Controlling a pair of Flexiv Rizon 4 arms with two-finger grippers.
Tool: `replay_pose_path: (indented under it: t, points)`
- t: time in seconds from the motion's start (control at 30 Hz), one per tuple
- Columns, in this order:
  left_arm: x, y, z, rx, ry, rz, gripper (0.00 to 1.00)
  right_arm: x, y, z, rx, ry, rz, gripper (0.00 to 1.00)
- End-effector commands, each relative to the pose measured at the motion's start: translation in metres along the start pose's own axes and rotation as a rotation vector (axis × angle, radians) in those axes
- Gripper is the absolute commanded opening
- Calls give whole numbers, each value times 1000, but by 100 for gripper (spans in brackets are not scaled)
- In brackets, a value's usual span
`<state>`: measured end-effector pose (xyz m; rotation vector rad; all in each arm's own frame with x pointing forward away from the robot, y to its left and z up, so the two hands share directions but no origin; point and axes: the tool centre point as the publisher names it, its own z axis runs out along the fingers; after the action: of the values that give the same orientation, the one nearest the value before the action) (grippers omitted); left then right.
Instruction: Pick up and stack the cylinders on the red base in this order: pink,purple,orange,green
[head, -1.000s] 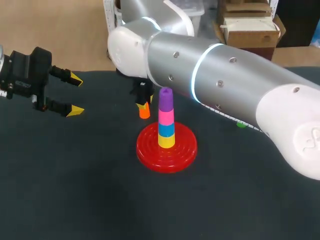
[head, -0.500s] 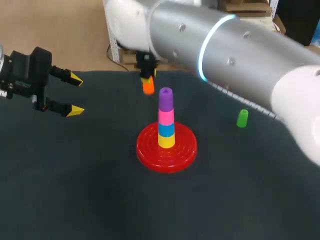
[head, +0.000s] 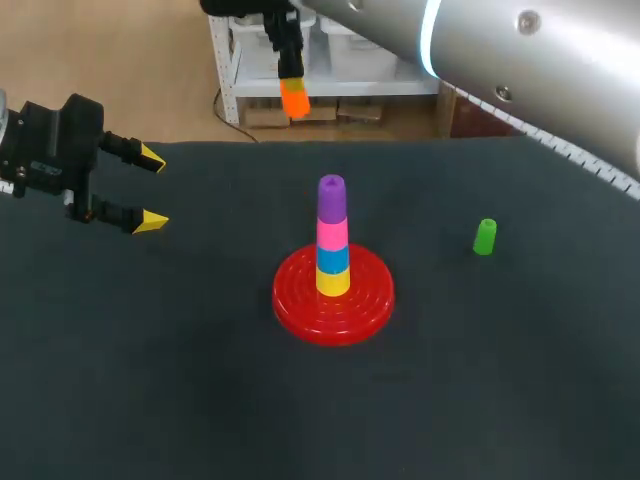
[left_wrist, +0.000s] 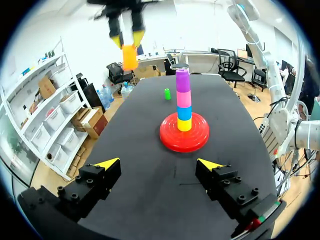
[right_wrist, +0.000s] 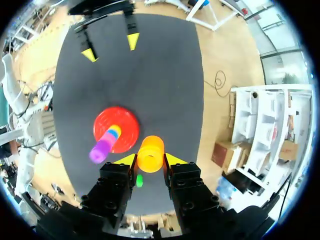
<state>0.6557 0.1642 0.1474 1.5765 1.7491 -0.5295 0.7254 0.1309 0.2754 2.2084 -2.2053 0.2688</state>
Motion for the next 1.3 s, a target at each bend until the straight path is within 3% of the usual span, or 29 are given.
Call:
replay_pose_path:
  t: [0.03,0.33,0.7,1.0,1.3]
  points:
    - [1,0,0,-1,1,2,100,10,41,-21,76,-35,2,0]
    - [1,0,0,-1,1,2,100,24,81,-17,63,-157,47,0]
    - [1,0,0,-1,1,2,100,25,108,-6,106,-200,41,0]
    - [1,0,0,-1,1,2,100,36,117,8,77,-242,117,0]
    - [1,0,0,-1,1,2,100,40,104,20,18,-281,165,0]
